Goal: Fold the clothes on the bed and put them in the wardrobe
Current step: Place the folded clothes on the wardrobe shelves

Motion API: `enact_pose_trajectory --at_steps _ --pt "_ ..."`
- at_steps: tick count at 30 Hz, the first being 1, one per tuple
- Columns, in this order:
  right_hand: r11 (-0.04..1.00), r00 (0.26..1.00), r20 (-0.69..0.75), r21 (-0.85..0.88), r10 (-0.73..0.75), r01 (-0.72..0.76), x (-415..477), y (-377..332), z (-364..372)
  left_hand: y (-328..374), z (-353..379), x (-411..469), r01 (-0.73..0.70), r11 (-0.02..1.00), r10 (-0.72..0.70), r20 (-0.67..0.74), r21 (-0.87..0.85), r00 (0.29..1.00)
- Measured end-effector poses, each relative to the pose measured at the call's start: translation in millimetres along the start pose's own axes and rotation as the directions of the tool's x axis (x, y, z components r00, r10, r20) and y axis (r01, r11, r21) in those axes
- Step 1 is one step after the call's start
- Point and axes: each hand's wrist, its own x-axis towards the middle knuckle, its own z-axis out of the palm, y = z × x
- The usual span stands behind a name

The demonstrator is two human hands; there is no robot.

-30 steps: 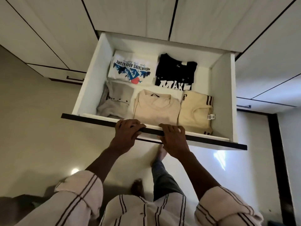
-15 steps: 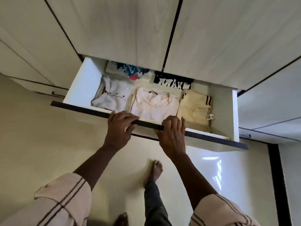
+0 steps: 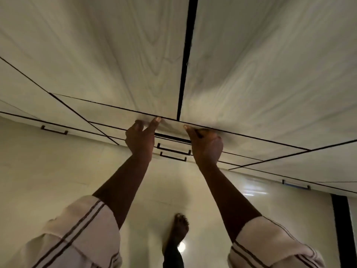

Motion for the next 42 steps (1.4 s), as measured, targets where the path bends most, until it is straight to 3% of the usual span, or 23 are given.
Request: enact_pose_trajectory --at_steps 4,7,11,14,17,19,23,26,30,35,36,38,40,42 --pt "0.895 0.914 -0.058 -0.239 -0.401 0.377 -16 27 29 -22 8 -28 -0.059 0.998 0.060 0.068 -0.021 0.996" --pt "0.823 0.849 -0.032 -0.267 -0.527 0.500 -18 54 56 -84 16 -58 -0.292 0.951 0.281 0.108 0.102 0.953" --pt "0.778 0.771 -0.121 -0.174 -0.626 0.604 -8 69 80 -160 50 -43 -0.525 0.784 0.330 0.494 0.331 0.804" --pt "0.756 0.722 -0.223 -0.182 -0.655 0.629 1 73 93 -170 102 -4 -0.697 0.595 0.424 0.580 0.400 0.695" --pt "0.778 0.724 -0.288 -0.166 -0.626 0.607 -1 82 112 -172 135 23 -0.714 0.513 0.249 0.714 0.476 0.655" --pt "0.780 0.710 -0.335 -0.157 -0.620 0.606 -2 83 122 -183 141 31 -0.758 0.449 0.251 0.747 0.474 0.616" --pt "0.773 0.679 -0.387 -0.175 -0.624 0.610 1 81 127 -191 140 23 -0.751 0.406 0.308 0.695 0.521 0.650" --pt "0.777 0.669 -0.419 -0.172 -0.614 0.605 1 81 127 -197 137 16 -0.714 0.447 0.293 0.666 0.539 0.686" --pt "0.799 0.698 -0.411 -0.149 -0.586 0.583 1 81 129 -218 126 4 -0.698 0.459 0.269 0.663 0.549 0.699" --pt "0.790 0.719 -0.381 -0.055 -0.581 0.610 -13 81 122 -216 111 -1 -0.626 0.498 0.049 0.702 0.600 0.711" --pt "0.778 0.716 -0.363 -0.043 -0.597 0.626 -21 84 121 -213 101 -3 -0.647 0.477 0.077 0.705 0.595 0.705" --pt "0.785 0.726 -0.340 -0.062 -0.598 0.617 -43 97 119 -207 74 -11 -0.729 0.410 0.293 0.678 0.548 0.674" --pt "0.858 0.823 -0.242 -0.171 -0.513 0.485 -61 115 121 -201 47 -20 -0.807 0.336 0.549 0.595 0.486 0.587" --pt "0.883 0.929 -0.059 -0.337 -0.366 0.327 -72 132 128 -194 30 -20 -0.866 0.268 0.719 0.510 0.422 0.471"
